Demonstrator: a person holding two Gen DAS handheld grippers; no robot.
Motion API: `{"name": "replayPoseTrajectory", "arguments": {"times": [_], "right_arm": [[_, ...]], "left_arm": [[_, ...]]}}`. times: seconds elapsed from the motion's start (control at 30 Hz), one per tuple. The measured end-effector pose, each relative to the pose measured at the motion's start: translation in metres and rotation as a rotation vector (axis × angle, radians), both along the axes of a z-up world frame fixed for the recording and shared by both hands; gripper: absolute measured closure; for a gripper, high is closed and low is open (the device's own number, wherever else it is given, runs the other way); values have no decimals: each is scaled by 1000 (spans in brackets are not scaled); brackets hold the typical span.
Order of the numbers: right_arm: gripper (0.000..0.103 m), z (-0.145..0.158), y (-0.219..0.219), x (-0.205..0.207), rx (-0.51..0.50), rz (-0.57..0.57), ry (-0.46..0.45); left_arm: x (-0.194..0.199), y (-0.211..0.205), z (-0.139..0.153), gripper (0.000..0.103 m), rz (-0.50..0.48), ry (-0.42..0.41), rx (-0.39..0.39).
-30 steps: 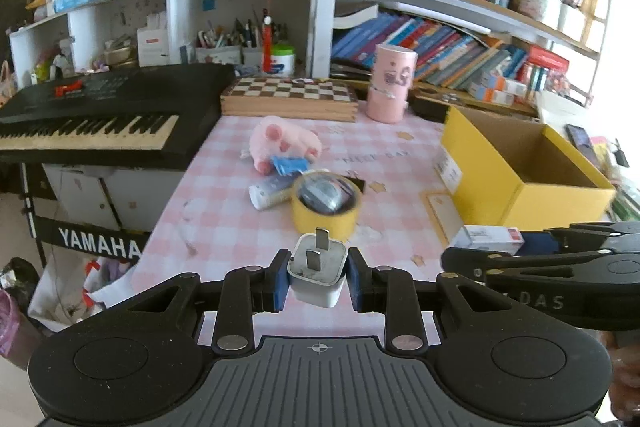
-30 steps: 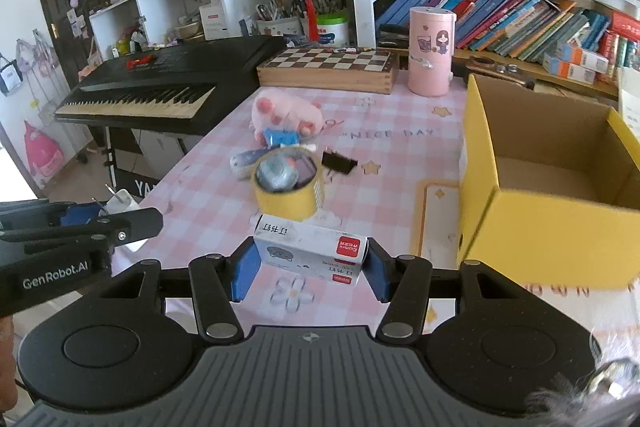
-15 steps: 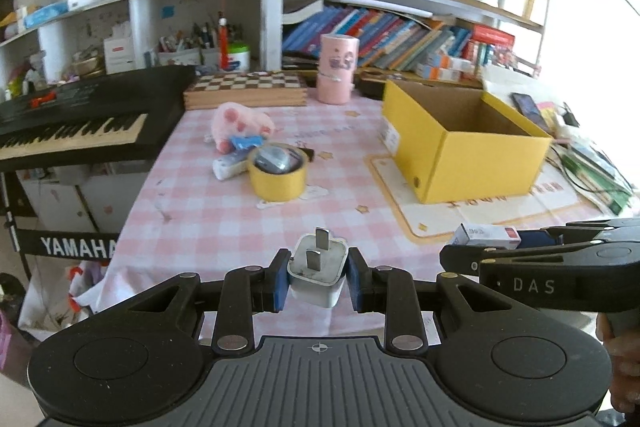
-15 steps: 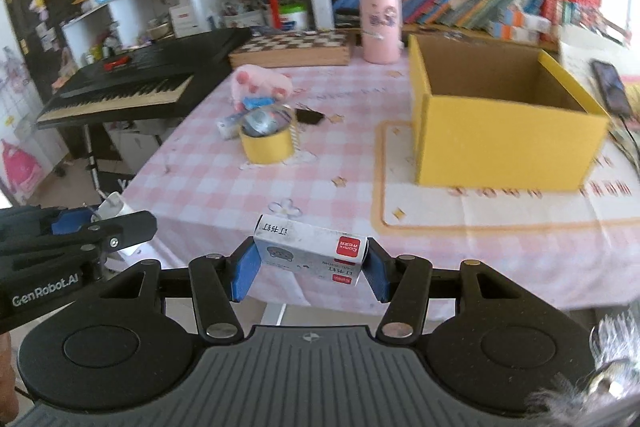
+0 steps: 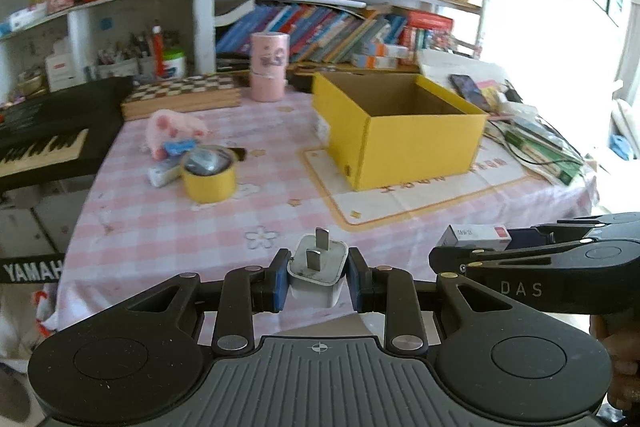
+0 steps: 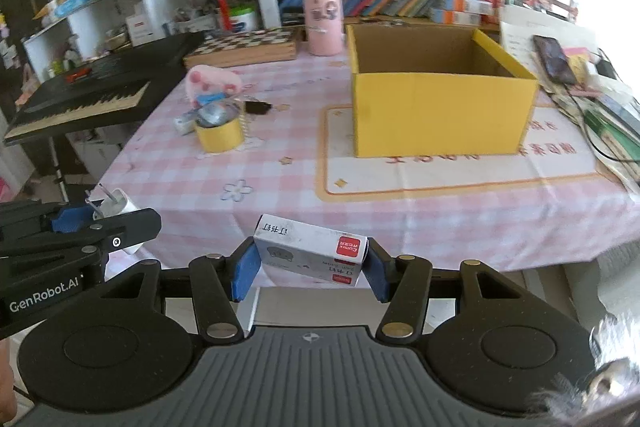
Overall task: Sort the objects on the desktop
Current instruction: 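Carry the plug and small box toward the yellow box with both tools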
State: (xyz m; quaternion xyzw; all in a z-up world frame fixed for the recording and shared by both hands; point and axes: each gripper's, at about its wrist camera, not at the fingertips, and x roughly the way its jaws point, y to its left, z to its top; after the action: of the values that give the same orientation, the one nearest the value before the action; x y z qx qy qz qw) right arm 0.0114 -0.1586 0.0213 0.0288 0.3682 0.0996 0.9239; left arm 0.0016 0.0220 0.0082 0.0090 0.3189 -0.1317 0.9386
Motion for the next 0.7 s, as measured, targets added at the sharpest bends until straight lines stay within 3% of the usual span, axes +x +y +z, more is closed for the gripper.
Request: {"name": "replayPoseTrajectory", "arguments": {"times": [0.7], "right_arm": [[51,-3,-43,-6,11,-154,9]], "left_arm": [[22,-50,-3,75,-192,-2,33]]}}
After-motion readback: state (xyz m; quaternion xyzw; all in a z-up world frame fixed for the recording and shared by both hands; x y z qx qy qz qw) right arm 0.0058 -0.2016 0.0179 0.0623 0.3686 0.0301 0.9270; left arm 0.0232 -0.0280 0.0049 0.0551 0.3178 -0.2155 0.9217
